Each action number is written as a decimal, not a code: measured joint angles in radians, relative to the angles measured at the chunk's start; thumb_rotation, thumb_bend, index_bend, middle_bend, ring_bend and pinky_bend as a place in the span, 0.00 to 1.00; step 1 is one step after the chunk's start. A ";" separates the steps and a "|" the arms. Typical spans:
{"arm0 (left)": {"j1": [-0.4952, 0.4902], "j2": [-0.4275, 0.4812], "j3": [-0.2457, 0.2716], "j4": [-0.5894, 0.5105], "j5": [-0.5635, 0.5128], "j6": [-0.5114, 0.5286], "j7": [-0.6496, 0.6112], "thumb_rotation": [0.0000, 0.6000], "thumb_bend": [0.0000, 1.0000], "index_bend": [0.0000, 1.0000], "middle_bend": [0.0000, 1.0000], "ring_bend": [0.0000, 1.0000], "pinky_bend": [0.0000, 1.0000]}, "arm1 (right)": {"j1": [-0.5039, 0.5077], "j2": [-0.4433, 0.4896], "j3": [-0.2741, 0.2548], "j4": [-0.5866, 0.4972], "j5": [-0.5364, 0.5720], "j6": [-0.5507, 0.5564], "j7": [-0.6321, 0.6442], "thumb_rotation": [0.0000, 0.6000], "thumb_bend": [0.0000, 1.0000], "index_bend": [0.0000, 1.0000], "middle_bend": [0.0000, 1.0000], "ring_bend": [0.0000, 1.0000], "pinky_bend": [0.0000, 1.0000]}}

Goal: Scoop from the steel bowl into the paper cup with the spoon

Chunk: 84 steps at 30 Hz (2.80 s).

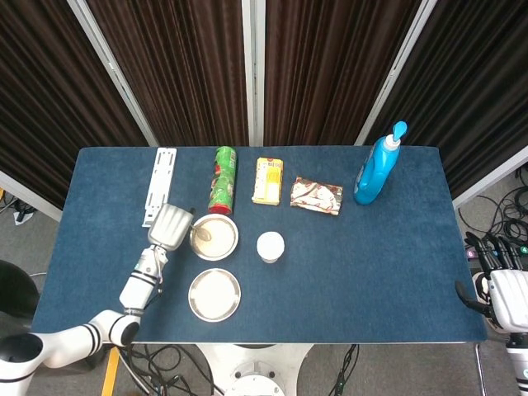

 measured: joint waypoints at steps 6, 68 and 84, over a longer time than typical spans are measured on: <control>-0.004 -0.038 0.011 0.043 -0.001 -0.003 0.057 1.00 0.48 0.62 0.95 0.92 1.00 | 0.000 -0.003 0.000 0.007 0.002 -0.004 0.007 1.00 0.25 0.00 0.18 0.00 0.00; -0.235 0.079 -0.170 -0.407 -0.370 -0.140 0.093 1.00 0.48 0.62 0.95 0.92 1.00 | 0.019 0.024 0.017 0.021 0.022 -0.038 0.025 1.00 0.25 0.00 0.18 0.00 0.00; -0.342 -0.037 -0.065 -0.296 -0.281 0.026 0.361 1.00 0.48 0.62 0.95 0.92 1.00 | 0.013 0.030 0.018 0.021 0.027 -0.028 0.032 1.00 0.25 0.00 0.18 0.00 0.00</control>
